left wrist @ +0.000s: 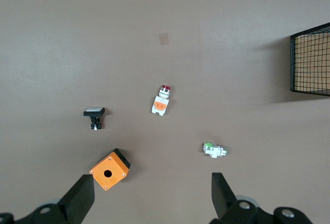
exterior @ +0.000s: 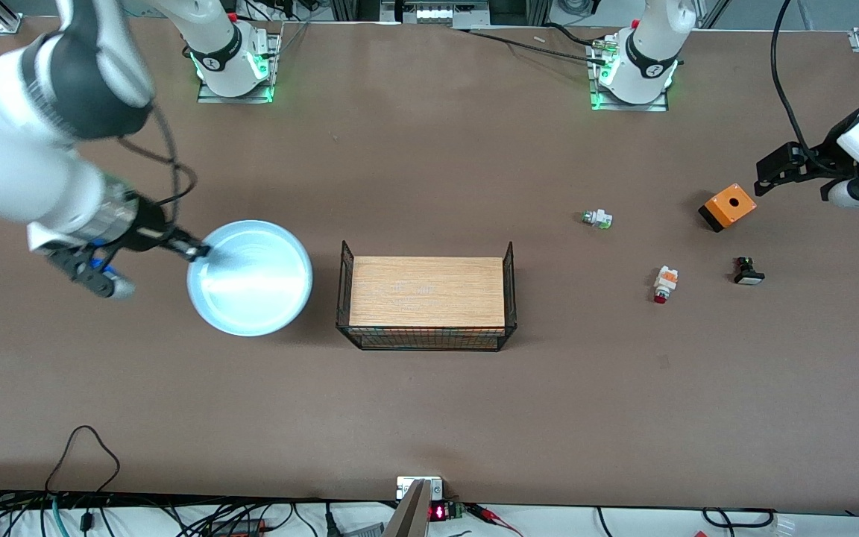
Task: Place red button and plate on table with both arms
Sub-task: 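Lift the blue plate out of the basket with the right gripper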
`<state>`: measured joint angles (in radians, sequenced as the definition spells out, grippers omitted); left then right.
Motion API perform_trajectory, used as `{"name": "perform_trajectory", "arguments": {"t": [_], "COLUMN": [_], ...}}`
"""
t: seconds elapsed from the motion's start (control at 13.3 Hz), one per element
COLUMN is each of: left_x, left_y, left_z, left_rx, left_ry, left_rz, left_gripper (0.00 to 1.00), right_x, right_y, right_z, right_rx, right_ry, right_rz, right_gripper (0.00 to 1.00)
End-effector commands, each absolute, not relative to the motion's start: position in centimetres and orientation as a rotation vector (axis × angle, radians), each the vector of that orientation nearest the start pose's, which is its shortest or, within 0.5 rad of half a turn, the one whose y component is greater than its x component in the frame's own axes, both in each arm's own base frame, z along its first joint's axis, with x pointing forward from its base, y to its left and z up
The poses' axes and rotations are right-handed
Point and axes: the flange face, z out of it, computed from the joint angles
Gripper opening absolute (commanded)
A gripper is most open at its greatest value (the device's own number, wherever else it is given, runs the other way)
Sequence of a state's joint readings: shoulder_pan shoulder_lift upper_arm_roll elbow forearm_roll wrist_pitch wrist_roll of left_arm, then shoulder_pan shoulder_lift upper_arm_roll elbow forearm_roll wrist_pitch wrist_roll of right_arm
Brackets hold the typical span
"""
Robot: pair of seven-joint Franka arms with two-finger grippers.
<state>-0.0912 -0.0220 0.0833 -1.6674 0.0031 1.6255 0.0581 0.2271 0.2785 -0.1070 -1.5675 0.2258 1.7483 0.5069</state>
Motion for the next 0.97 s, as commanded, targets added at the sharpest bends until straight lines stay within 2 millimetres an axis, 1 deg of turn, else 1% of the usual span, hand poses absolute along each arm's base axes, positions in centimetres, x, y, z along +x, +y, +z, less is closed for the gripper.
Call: {"name": "perform_trajectory", "arguments": {"t": [0.0,0.07,0.15,0.22,0.3,0.45,0.53,0.6,0.75,0.82,0.9], "left_x": [54.7,54.7,54.7,54.8,54.8,54.7,54.7,54.7,54.6,54.6,54.6], "left_y": [-0.5,-0.3,-0.3,-0.5,-0.7,-0.4,-0.6,-0.7,-0.7,-0.7,-0.7], "left_z": [60.5,60.6,60.5,60.5,60.5,60.6,60.5,60.5,60.6,60.5,60.6], "left_rx": [-3.134,-3.134,-3.132,-3.13,-3.132,-3.134,-3.132,-3.132,-3.132,-3.132,-3.133], "left_ry": [0.097,0.095,0.1,0.102,0.107,0.102,0.107,0.109,0.111,0.111,0.109], "left_rz": [0.003,-0.002,0.0,-0.002,-0.002,0.003,0.008,0.01,0.01,0.015,0.012], "left_gripper": [1.0,1.0,1.0,1.0,1.0,1.0,1.0,1.0,1.0,1.0,1.0], "right_x": [62.1,61.9,61.4,60.8,59.4,58.3,57.5,56.9,55.5,55.4,55.4], "right_y": [4.0,1.7,0.2,-0.8,-2.5,-3.9,-5.2,-5.6,-7.2,-7.8,-8.0], "right_z": [42.8,40.7,38.8,36.7,33.5,29.8,28.2,26.4,22.6,21.6,21.5], "right_rx": [-2.932,-2.961,-2.995,-3.013,-3.017,-3.028,-3.034,-3.04,-3.043,-3.047,-3.046], "right_ry": [0.358,0.281,0.182,0.13,0.135,0.06,0.04,0.008,-0.03,-0.053,-0.049], "right_rz": [0.249,0.239,0.222,0.213,0.227,0.19,0.165,0.15,0.161,0.151,0.15], "right_gripper": [0.0,0.0,0.0,0.0,0.0,0.0,0.0,0.01,0.01,0.01,0.3]}}
